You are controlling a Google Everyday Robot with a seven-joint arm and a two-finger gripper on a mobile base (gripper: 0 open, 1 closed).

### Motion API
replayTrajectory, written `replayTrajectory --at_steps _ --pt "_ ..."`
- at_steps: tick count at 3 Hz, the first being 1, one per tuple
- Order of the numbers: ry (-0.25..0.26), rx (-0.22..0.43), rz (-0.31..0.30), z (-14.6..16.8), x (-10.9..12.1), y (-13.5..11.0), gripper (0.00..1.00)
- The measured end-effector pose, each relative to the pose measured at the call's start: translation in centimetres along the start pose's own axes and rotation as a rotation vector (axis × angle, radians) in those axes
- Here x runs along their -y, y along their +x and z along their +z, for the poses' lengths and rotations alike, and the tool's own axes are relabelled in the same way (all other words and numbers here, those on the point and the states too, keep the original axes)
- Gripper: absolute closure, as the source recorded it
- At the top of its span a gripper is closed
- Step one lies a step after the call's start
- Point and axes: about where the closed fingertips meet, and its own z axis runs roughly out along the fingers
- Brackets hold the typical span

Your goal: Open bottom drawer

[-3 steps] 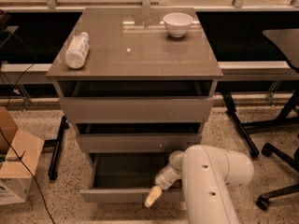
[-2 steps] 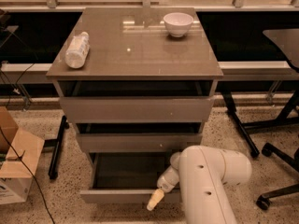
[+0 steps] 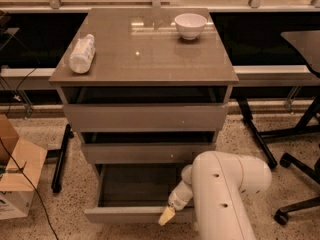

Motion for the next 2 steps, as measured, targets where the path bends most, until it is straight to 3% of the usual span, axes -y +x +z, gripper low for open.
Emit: replayTrajectory --at_steps 1,2 --pt "-0.001 -0.007 0.021 -0.2 -1.0 0.3 0.31" --pt "-0.031 -0.009 0.083 0.8 -3.6 1.9 0.07"
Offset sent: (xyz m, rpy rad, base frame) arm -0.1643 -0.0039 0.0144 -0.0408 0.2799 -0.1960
